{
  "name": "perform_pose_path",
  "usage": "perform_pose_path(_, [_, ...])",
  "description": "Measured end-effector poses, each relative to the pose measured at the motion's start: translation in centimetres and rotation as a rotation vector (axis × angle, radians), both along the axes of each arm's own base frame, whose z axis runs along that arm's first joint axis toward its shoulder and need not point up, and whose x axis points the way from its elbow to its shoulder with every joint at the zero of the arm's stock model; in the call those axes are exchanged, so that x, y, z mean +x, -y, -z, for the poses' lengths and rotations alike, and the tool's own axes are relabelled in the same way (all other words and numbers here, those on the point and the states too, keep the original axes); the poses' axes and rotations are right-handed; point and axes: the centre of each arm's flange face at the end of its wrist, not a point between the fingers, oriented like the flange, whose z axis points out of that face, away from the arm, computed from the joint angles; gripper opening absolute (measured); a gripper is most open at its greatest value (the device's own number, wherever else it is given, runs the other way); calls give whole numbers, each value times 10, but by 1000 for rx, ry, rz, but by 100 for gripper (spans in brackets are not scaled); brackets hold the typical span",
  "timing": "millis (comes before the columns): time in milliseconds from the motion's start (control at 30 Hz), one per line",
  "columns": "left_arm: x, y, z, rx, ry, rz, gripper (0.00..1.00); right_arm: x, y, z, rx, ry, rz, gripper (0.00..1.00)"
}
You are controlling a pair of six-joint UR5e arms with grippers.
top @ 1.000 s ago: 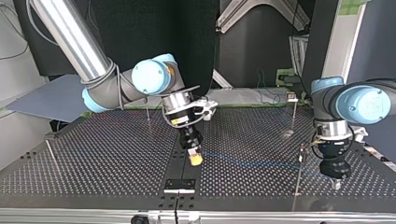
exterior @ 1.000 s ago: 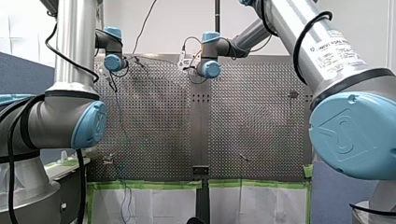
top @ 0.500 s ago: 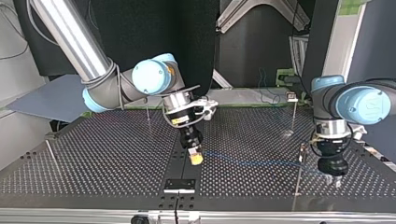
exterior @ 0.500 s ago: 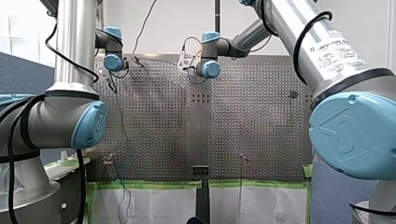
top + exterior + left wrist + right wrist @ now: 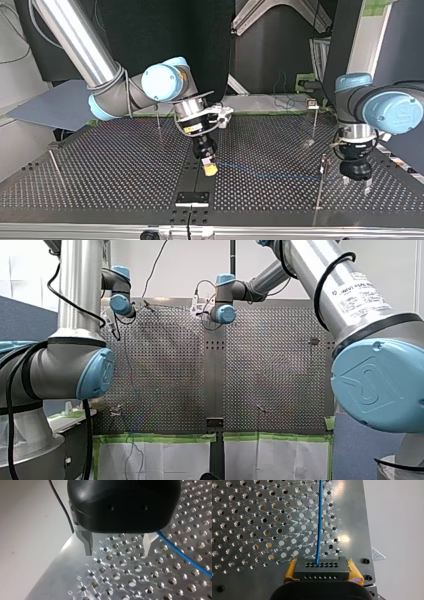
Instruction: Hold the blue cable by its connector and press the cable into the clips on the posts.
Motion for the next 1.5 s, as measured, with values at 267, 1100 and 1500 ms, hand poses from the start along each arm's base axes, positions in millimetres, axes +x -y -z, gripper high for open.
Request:
perform_pose_path(267, [-13,8,-2,37,-60,9,100,-1,1,0,0,0,1,0])
perform_pose_path(1100, [-110,40,-14,5,-193,91,100,3,-5,2,5,-14,-7,0])
perform_pose_path(1500, [-157,62,-47,96,-203,133,100,4,-8,3,14,-22,-11,0])
